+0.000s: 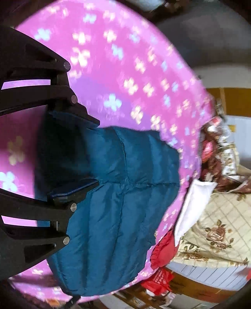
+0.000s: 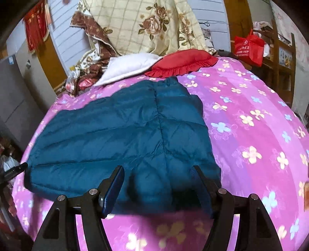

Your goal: Fold large clothes

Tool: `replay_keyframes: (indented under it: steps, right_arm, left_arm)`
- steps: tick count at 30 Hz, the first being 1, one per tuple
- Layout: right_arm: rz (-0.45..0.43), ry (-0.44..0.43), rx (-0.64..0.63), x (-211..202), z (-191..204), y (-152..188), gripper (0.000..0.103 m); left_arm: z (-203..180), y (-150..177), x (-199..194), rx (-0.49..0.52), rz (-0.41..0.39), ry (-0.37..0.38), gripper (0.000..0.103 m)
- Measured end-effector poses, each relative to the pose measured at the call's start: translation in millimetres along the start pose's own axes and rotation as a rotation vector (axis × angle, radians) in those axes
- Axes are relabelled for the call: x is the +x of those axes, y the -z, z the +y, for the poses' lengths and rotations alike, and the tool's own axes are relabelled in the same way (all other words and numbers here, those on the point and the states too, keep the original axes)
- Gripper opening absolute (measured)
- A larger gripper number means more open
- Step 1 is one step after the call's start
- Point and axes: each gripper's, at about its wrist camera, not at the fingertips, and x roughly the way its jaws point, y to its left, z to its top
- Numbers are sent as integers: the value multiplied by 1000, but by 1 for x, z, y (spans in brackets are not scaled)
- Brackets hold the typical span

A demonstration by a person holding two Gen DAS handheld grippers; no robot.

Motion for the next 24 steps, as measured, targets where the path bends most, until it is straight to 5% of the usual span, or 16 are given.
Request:
replay_keyframes:
  steps: [4, 11, 19, 24]
  right_arm:
    - [-22, 1, -8, -31, 13, 20, 68]
    - [-29, 29, -89, -72, 54, 62, 68]
    - [-24, 34, -93, -113, 77, 93, 68]
    - [-38, 83, -123, -132, 88, 109, 68]
  left_arm:
    - [-21, 28, -50, 51, -119, -70, 63]
    - [-54, 75, -109, 86, -211, -81, 79]
    - [-76, 101, -168, 92, -309, -101, 80]
    - [-85, 119, -192, 103, -280, -53, 80]
